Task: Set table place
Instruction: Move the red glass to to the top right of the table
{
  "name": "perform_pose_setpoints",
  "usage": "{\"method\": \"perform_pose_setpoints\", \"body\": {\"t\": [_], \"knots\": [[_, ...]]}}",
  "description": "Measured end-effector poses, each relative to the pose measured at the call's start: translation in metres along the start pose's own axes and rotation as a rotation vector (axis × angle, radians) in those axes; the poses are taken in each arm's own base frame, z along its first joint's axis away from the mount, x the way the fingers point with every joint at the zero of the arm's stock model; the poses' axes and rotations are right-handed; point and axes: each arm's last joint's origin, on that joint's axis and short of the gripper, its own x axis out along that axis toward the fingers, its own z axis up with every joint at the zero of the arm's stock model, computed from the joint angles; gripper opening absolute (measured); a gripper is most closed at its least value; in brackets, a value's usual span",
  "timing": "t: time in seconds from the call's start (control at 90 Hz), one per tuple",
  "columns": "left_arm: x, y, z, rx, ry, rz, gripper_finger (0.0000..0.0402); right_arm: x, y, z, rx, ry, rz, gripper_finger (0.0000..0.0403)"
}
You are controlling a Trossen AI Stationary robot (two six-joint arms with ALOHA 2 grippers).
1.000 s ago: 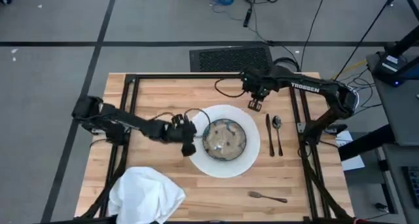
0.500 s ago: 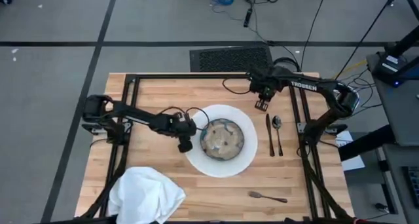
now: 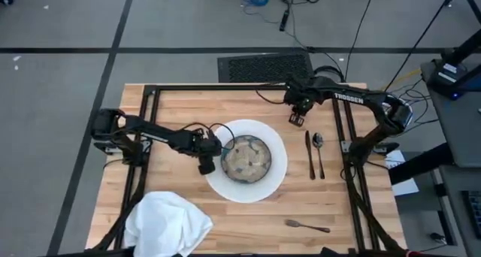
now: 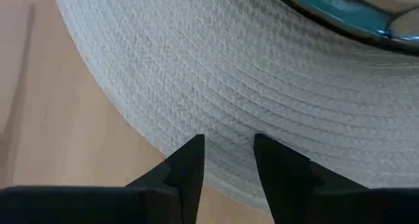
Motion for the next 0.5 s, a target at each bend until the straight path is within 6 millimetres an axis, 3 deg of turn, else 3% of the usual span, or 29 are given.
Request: {"method": "perform_pose_setpoints", "body": {"t": [0.5], "knots": [[-0.002,-0.011,0.004,0.068,-0.051,-0.096,0.0122,0.000,0.002,-0.003,0.016,0.029,0.057,0.0003]]}}
